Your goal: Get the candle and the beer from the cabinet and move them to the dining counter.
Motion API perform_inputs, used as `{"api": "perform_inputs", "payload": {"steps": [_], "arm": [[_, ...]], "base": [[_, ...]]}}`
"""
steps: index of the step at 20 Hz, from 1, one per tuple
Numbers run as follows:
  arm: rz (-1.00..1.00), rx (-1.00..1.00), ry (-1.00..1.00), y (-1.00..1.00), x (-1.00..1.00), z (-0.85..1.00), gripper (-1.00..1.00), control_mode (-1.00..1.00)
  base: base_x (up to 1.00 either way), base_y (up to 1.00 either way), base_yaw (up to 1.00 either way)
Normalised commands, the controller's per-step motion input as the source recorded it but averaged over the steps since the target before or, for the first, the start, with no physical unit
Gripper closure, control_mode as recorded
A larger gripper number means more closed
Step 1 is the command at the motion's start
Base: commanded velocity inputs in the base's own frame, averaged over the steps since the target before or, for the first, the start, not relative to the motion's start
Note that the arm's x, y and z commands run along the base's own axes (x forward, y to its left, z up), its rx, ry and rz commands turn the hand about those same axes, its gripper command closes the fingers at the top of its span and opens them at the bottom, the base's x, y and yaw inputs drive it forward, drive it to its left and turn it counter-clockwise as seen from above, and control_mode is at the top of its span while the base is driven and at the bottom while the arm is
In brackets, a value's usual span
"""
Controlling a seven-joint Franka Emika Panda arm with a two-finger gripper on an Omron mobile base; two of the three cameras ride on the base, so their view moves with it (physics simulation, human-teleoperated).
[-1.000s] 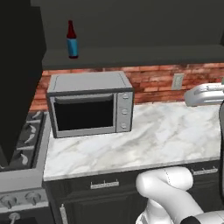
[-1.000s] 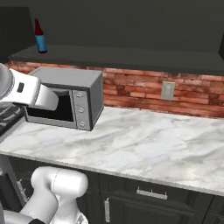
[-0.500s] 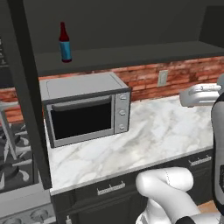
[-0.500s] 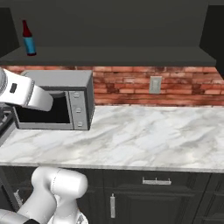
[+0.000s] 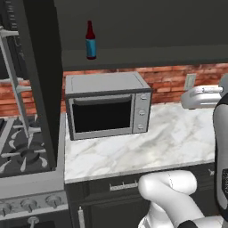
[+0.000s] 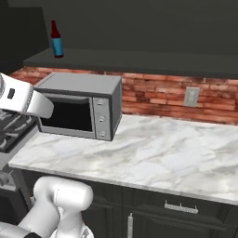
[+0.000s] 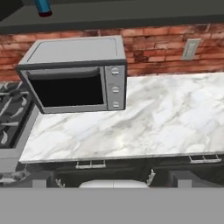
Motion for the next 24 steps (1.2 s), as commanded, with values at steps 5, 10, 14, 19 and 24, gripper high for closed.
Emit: {"api": "perform_inputs", "payload": {"steps": [5, 10, 14, 19, 24], "arm": [[0.0, 0.0, 0.0, 0.0, 0.0, 0.0, -1.0, 1.0], [0.01, 0.0, -0.01, -0.01, 0.0, 0.0, -1.0, -1.0], [0.22, 0.0, -0.17, -0.14, -0.02, 0.02, -1.0, -1.0], [0.35, 0.0, -0.25, -0.01, 0.0, 0.21, -1.0, -1.0], [0.29, 0.0, -0.26, 0.02, 0.01, 0.41, -1.0, -1.0]], "base": [[0.0, 0.05, 0.22], [0.0, 0.0, 0.01], [0.0, 0.0, 0.0], [0.0, 0.0, 0.0], [0.0, 0.0, 0.0]]}}
